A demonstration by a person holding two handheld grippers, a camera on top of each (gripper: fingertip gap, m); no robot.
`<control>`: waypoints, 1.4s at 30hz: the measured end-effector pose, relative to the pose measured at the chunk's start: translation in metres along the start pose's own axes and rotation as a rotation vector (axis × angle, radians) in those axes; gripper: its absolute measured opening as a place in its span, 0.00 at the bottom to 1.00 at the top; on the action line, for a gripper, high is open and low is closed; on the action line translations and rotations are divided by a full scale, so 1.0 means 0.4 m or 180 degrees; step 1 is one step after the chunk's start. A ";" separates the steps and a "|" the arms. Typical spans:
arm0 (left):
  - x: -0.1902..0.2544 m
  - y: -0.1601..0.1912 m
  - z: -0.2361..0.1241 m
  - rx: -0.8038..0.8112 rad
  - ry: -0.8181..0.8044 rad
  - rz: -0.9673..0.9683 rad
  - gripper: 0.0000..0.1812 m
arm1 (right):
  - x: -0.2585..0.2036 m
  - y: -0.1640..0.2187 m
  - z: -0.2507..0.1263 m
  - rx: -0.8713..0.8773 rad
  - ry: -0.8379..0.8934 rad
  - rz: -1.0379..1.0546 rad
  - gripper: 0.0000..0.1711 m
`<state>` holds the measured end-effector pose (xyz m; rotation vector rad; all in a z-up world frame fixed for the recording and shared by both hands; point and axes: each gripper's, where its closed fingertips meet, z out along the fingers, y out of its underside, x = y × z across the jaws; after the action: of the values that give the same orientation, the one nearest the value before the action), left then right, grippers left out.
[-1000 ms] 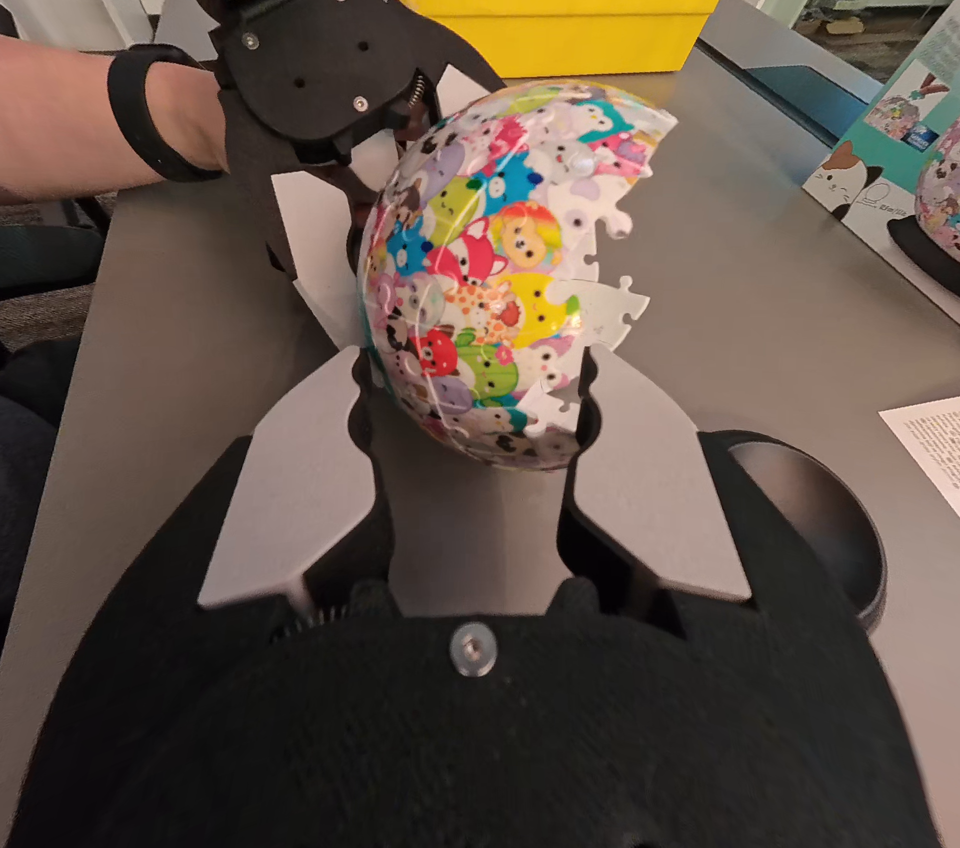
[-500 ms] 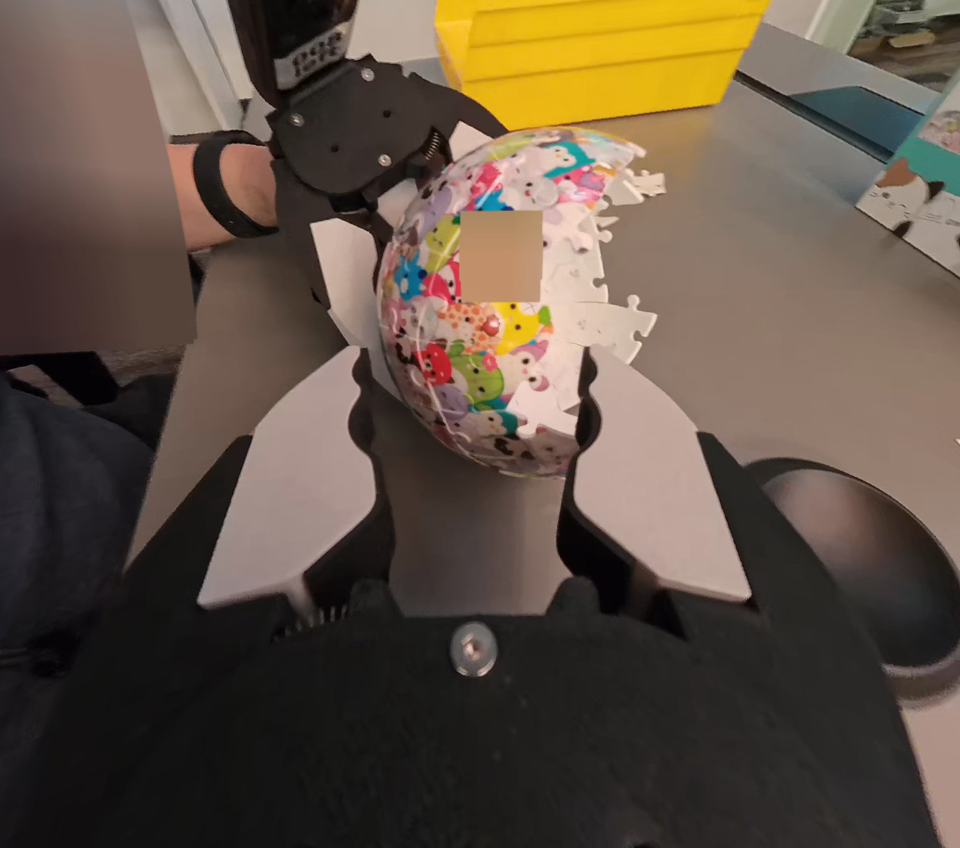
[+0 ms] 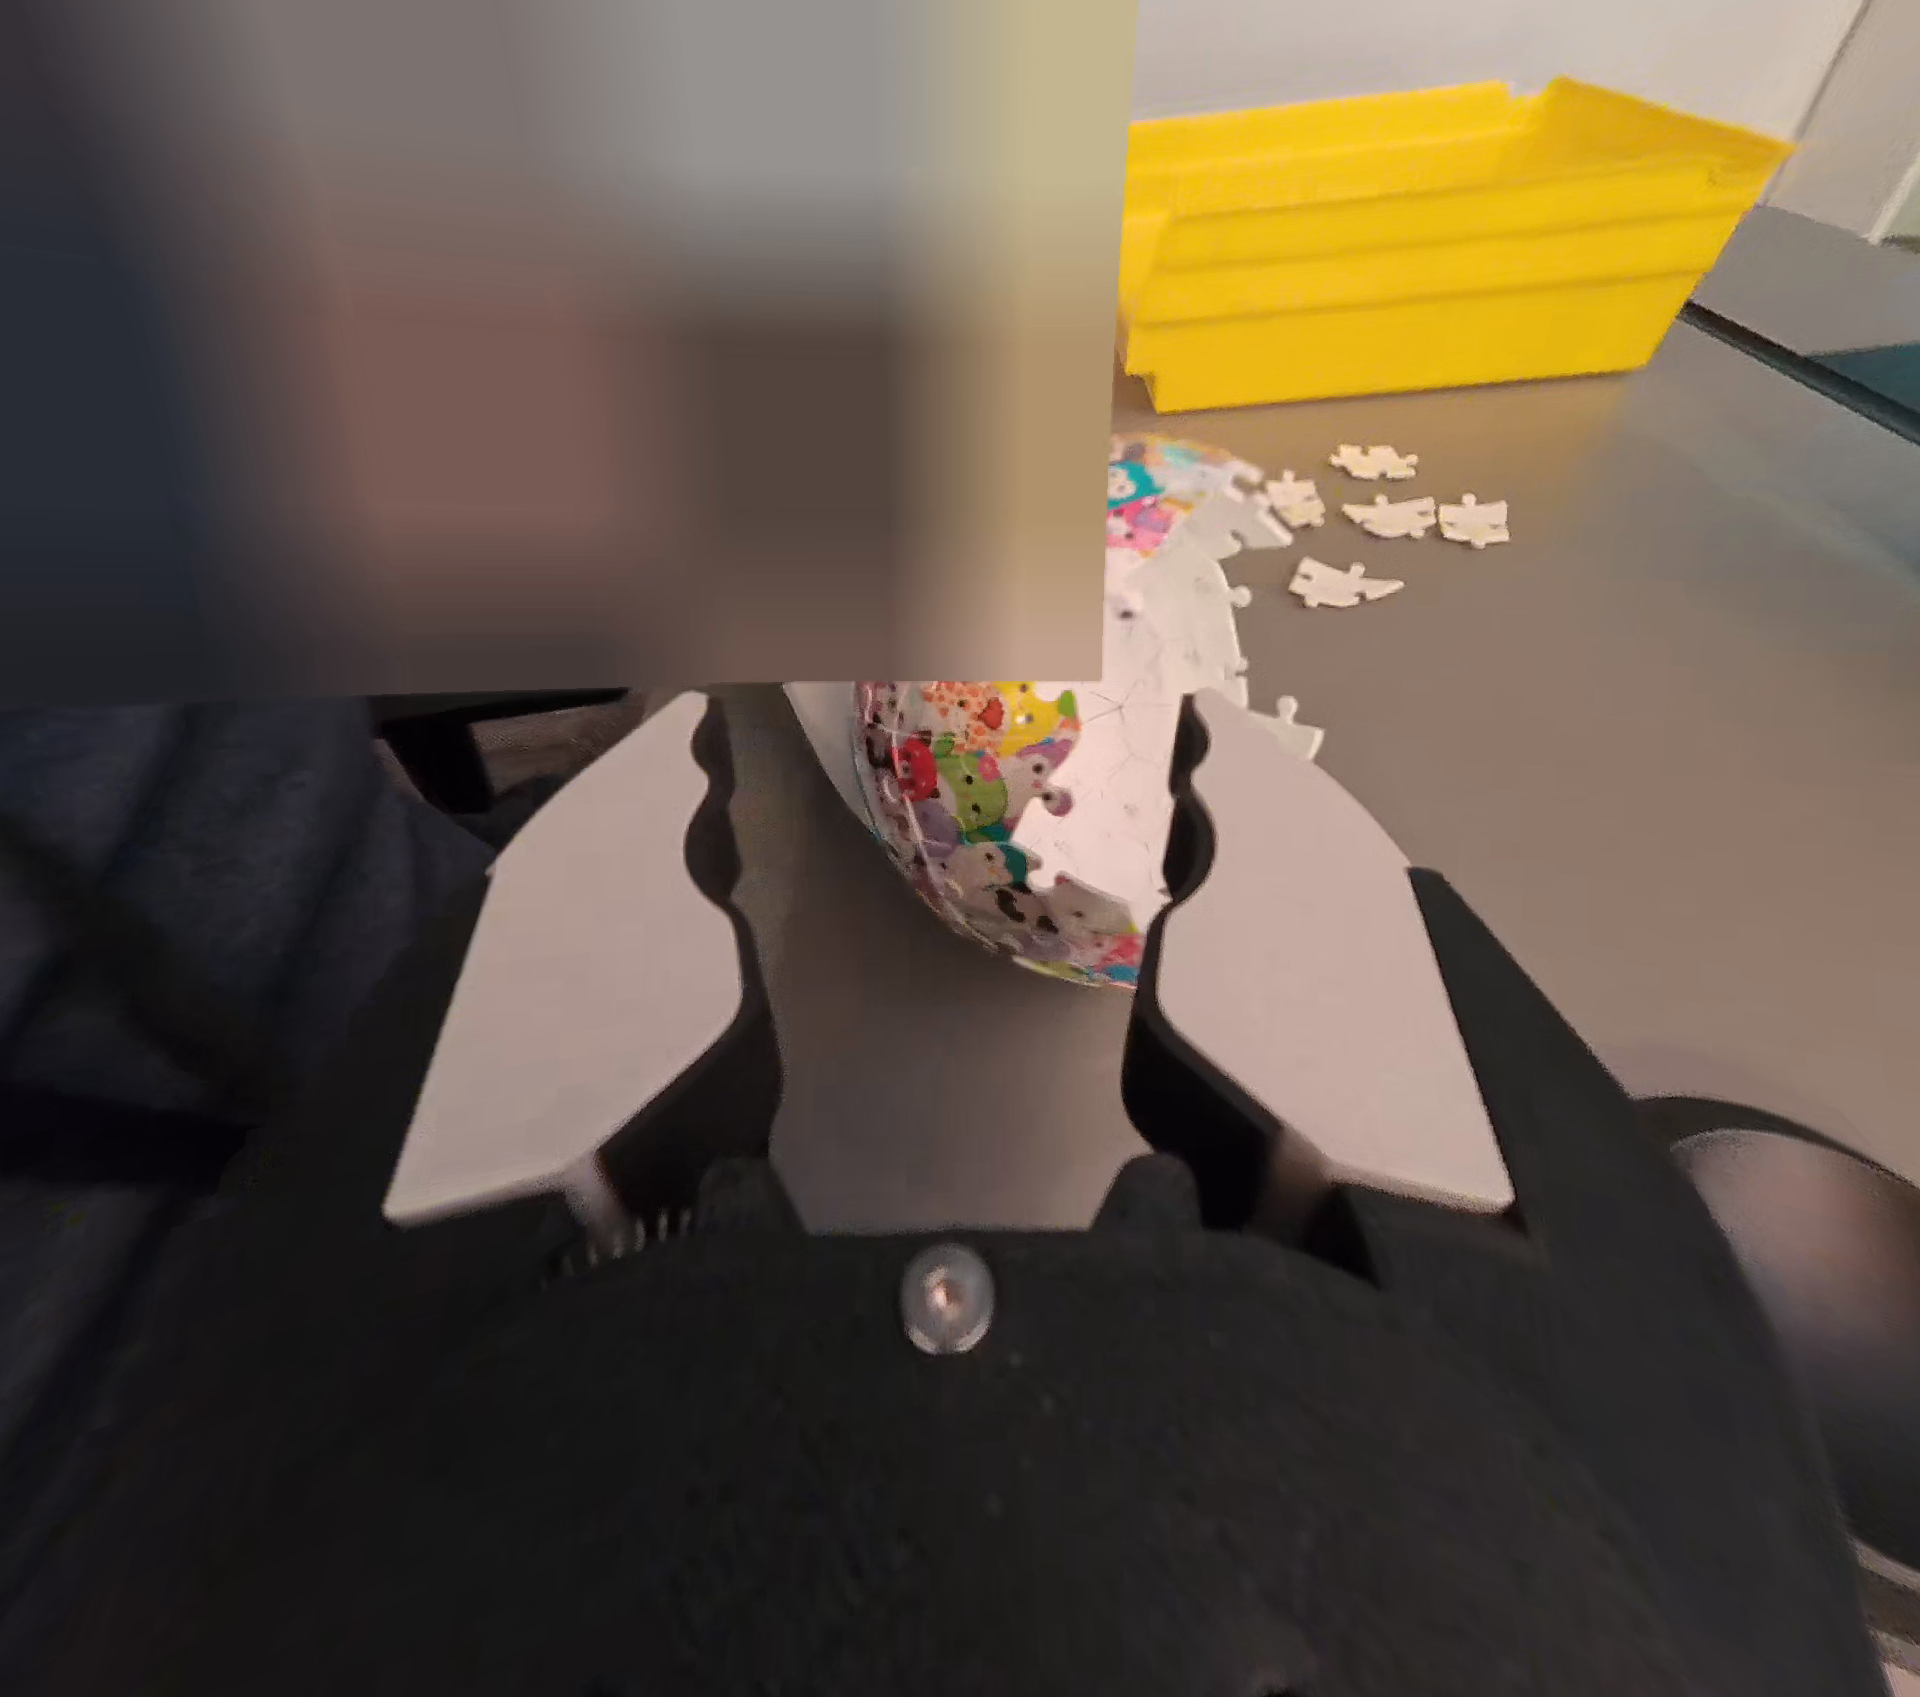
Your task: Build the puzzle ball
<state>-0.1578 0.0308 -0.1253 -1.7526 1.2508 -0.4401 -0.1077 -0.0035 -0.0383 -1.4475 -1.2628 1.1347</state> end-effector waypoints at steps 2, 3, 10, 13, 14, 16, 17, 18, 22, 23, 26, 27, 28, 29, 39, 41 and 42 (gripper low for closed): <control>0.000 0.000 0.000 0.0004 -0.0001 0.0005 0.67 | 0.019 -0.036 -0.049 0.0149 -0.0102 0.0029 0.44; 0.000 -0.001 0.000 0.0005 -0.0002 0.0009 0.67 | 0.043 -0.053 -0.075 0.0206 -0.0096 0.0072 0.40; 0.002 0.000 -0.002 0.0001 0.0010 -0.0001 0.67 | 0.269 0.057 -0.104 -0.0876 -0.0184 -0.0231 0.27; 0.003 0.003 -0.003 -0.0014 0.0019 -0.0015 0.67 | 0.273 0.148 -0.060 -0.1584 -0.0516 -0.0596 0.27; 0.003 0.004 -0.003 -0.0021 0.0020 -0.0021 0.67 | 0.276 0.177 -0.051 -0.1838 -0.0591 -0.0729 0.27; 0.002 0.006 -0.004 -0.0034 0.0014 -0.0028 0.67 | 0.289 0.219 -0.034 -0.2207 -0.0635 -0.0824 0.24; 0.001 0.006 -0.004 -0.0036 0.0010 -0.0030 0.67 | 0.292 0.229 -0.025 -0.2287 -0.0651 -0.0807 0.24; 0.001 0.007 -0.004 -0.0039 0.0006 -0.0031 0.67 | 0.294 0.241 -0.020 -0.2381 -0.0660 -0.0762 0.23; 0.001 0.009 -0.005 -0.0052 -0.0017 -0.0017 0.67 | 0.291 0.276 -0.016 -0.2673 -0.0652 -0.0744 0.21; 0.001 0.009 -0.005 -0.0055 -0.0019 -0.0014 0.67 | 0.290 0.278 -0.015 -0.2692 -0.0622 -0.0749 0.21; 0.002 0.010 -0.006 -0.0055 -0.0022 -0.0007 0.67 | 0.275 0.275 -0.014 -0.2667 -0.0603 -0.0687 0.21; 0.001 0.010 -0.006 -0.0055 -0.0022 -0.0007 0.67 | 0.272 0.277 -0.015 -0.2669 -0.0597 -0.0681 0.21; 0.001 0.010 -0.006 -0.0053 -0.0022 -0.0006 0.67 | 0.271 0.280 -0.016 -0.2681 -0.0588 -0.0688 0.21; 0.002 0.009 -0.006 -0.0051 -0.0022 -0.0007 0.67 | 0.270 0.279 -0.015 -0.2653 -0.0576 -0.0698 0.21; 0.000 0.008 -0.006 -0.0046 -0.0024 -0.0031 0.67 | 0.295 0.245 -0.006 -0.2352 -0.0506 -0.0397 0.21; 0.000 0.008 -0.005 -0.0045 -0.0017 -0.0043 0.67 | 0.306 0.239 -0.009 -0.2322 -0.0471 -0.0437 0.21; 0.000 0.008 -0.005 -0.0043 -0.0016 -0.0043 0.67 | 0.312 0.237 -0.010 -0.2302 -0.0466 -0.0471 0.22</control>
<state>-0.1611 0.0298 -0.1268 -1.7732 1.2418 -0.4357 -0.0775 0.1112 -0.1407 -1.7552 -1.9782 0.7135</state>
